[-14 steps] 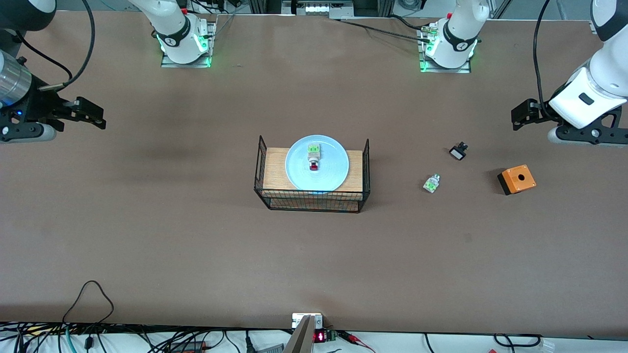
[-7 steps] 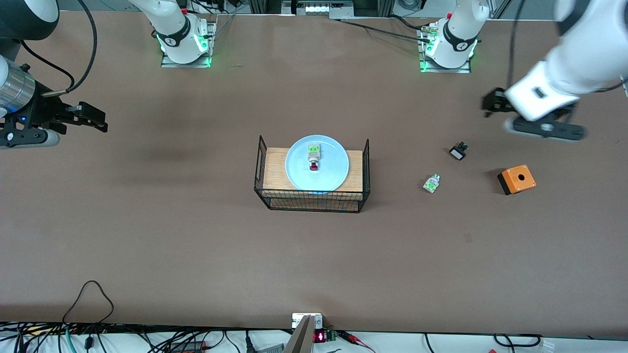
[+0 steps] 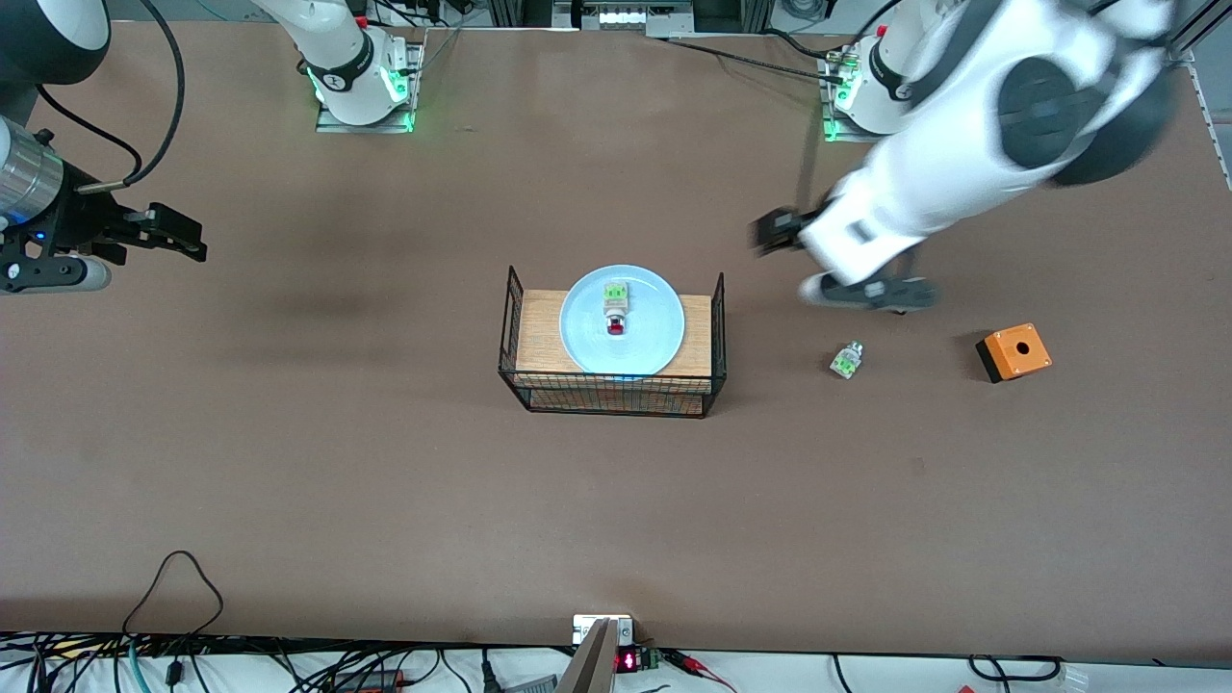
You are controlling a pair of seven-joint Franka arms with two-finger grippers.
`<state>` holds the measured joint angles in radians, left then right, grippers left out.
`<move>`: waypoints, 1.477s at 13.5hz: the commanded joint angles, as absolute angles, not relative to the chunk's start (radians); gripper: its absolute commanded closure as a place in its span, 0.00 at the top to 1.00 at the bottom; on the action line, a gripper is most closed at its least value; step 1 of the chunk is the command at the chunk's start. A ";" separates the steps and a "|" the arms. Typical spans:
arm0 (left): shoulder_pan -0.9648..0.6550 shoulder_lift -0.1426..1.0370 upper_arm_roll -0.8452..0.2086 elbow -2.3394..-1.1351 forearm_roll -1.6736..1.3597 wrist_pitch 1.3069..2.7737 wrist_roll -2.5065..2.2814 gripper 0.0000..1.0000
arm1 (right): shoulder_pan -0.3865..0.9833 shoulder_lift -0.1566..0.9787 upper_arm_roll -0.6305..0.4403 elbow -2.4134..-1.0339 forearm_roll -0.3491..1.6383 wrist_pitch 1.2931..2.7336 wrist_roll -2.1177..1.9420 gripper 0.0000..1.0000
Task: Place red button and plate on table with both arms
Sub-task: 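Reach the left gripper over the basket down to the red button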
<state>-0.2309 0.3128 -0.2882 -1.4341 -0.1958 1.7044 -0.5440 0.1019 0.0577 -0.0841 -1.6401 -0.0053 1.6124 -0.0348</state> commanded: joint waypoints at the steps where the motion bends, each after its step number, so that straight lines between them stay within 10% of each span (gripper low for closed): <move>1: -0.369 0.421 -0.272 -1.362 -0.198 1.849 -0.711 1.00 | 0.100 0.057 -0.084 -1.637 -0.014 1.605 -0.040 1.00; 13: -0.589 0.678 -0.264 -1.298 0.144 2.051 -0.953 0.97 | 0.054 0.089 -0.095 -1.632 0.104 1.618 -0.026 1.00; 16: -0.588 0.687 -0.265 -1.298 0.185 2.056 -0.954 0.66 | 0.035 0.090 -0.095 -1.632 0.147 1.617 -0.028 1.00; 18: -0.589 0.689 -0.264 -1.311 0.187 2.049 -0.954 0.63 | 0.043 0.092 -0.091 -1.632 0.147 1.618 -0.026 1.00; 20: -0.589 0.686 -0.265 -1.322 0.187 2.046 -0.951 0.35 | 0.044 0.091 -0.084 -1.629 0.147 1.618 -0.028 1.00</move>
<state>-0.5812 0.6807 -0.2660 -1.3330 0.1578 2.0579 -0.9348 0.0444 0.0890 -0.0919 -1.6404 0.1342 1.6177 -0.0320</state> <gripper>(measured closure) 0.383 0.000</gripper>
